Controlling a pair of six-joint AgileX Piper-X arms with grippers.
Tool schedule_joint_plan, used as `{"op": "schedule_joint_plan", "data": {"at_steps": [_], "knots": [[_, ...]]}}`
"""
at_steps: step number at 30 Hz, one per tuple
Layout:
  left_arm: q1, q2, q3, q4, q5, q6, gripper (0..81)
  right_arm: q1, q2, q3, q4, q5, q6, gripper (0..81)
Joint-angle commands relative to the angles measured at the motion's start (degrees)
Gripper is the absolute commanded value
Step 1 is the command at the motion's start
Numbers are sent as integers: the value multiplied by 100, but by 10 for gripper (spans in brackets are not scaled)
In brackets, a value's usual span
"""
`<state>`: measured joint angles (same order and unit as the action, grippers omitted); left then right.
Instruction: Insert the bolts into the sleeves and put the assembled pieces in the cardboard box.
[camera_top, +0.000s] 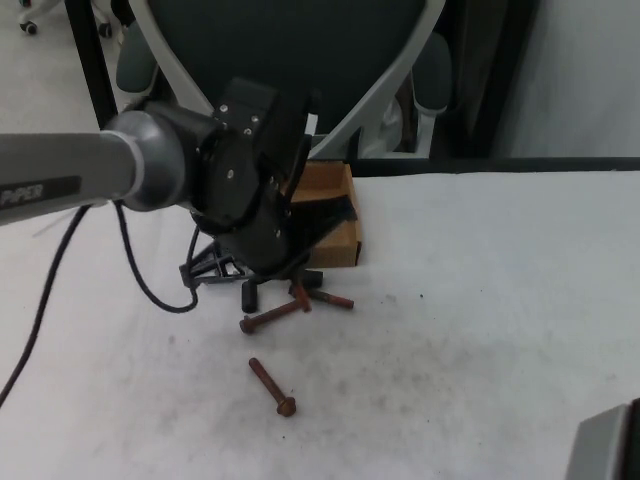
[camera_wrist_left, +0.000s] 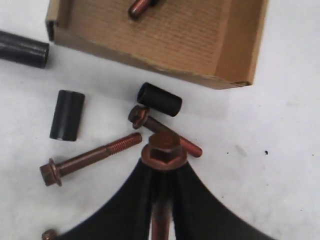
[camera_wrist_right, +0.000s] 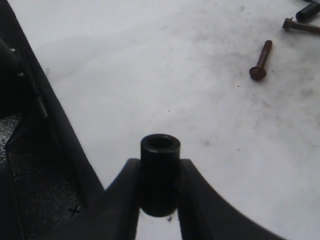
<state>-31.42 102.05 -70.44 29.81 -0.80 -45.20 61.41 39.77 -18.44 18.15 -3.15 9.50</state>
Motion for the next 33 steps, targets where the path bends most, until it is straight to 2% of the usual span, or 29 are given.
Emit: {"op": "schedule_joint_plan", "data": {"at_steps": [1,17,29,33], "knots": [[-12,-411,302,-426,-123,193,8,-101,215,-23,-358,-373,43,3],[-12,-2544,2793,-3022,-125,367,8,-1306,884,-224,-913,-1463,20,3],[-12,-3888,4484,-5046,315,860,8,-1525,2330,-1119,-925,-1777,-713,3],[-12,-4185,4846,-5581,514,1122,8,-1534,2741,-1262,-1445,-1903,-686,3]]}}
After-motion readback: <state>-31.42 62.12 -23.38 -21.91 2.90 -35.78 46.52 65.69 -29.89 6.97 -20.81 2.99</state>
